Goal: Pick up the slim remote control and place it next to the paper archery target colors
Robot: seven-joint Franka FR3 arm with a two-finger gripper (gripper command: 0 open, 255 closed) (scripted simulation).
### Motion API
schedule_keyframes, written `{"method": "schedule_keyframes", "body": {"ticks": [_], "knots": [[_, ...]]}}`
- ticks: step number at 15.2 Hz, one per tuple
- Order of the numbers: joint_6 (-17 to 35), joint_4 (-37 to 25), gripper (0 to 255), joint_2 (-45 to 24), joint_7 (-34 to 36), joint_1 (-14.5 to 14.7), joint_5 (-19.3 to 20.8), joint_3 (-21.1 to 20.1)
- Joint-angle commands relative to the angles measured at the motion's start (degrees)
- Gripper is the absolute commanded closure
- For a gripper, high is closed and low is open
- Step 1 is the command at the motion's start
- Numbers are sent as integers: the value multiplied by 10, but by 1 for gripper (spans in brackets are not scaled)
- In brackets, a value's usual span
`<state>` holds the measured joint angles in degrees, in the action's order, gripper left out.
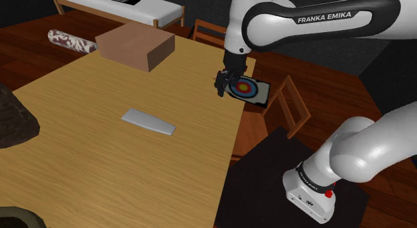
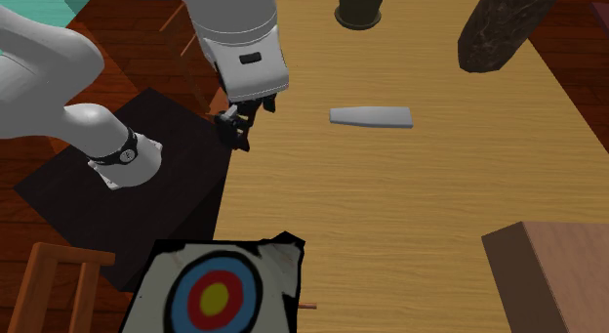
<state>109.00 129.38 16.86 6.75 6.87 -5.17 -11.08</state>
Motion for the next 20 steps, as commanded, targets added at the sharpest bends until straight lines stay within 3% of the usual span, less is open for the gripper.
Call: {"method": "schedule_keyframes", "body": {"ticks": [1,11,20], "knots": [[25,-17,0,-38,1,7,4,-11],[85,-158,0,-226,27,49,57,-64],[89,-333,0,-401,50,114,131,-85]]}}
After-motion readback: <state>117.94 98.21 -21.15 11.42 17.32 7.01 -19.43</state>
